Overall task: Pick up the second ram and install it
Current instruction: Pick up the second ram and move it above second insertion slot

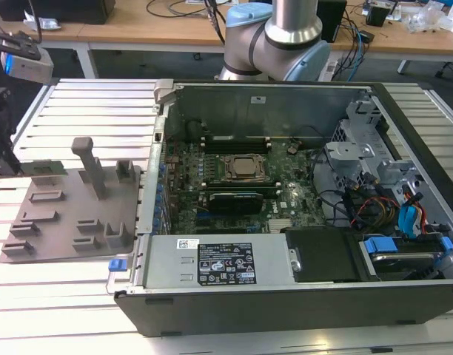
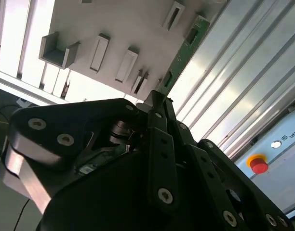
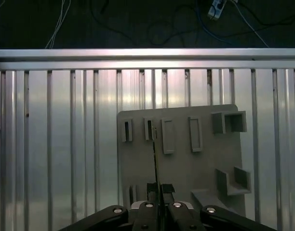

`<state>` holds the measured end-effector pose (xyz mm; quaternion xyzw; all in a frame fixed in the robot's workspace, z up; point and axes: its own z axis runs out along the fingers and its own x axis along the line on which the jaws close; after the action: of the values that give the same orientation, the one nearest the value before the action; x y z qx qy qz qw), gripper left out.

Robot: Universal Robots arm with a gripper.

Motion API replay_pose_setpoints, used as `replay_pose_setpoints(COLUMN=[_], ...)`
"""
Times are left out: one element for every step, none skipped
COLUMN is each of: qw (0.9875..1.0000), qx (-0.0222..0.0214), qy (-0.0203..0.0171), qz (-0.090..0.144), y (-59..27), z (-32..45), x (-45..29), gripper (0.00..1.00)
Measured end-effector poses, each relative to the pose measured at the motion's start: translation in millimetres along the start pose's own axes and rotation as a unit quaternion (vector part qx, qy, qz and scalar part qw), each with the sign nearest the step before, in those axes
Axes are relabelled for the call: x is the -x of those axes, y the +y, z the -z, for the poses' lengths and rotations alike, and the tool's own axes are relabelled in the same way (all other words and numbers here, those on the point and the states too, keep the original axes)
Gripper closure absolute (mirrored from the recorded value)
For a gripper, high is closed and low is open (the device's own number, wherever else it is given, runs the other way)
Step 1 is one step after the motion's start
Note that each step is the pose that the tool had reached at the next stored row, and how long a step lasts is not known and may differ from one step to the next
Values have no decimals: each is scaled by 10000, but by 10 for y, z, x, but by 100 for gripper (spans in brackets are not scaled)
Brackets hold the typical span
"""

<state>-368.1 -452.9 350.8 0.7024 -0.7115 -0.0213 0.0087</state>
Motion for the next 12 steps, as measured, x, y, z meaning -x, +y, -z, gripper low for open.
replay_pose_setpoints(qw=[10000, 10000, 10000, 10000, 10000, 10000, 10000, 10000, 10000, 10000, 10000, 10000], qx=[0, 0, 0, 0, 0, 0, 0, 0, 0, 0, 0, 0], qy=[0, 0, 0, 0, 0, 0, 0, 0, 0, 0, 0, 0], qz=[0, 0, 0, 0, 0, 0, 0, 0, 0, 0, 0, 0], y=[2, 3, 4, 6, 7, 8, 9, 10, 11, 12, 13, 14], z=[33, 68, 105, 141, 162, 180, 206, 237, 263, 280, 311, 326], x=[0, 1, 2, 2, 3, 3, 3, 4, 5, 5, 5, 6], gripper=[86, 86, 86, 86, 86, 86, 86, 86, 86, 86, 86, 86])
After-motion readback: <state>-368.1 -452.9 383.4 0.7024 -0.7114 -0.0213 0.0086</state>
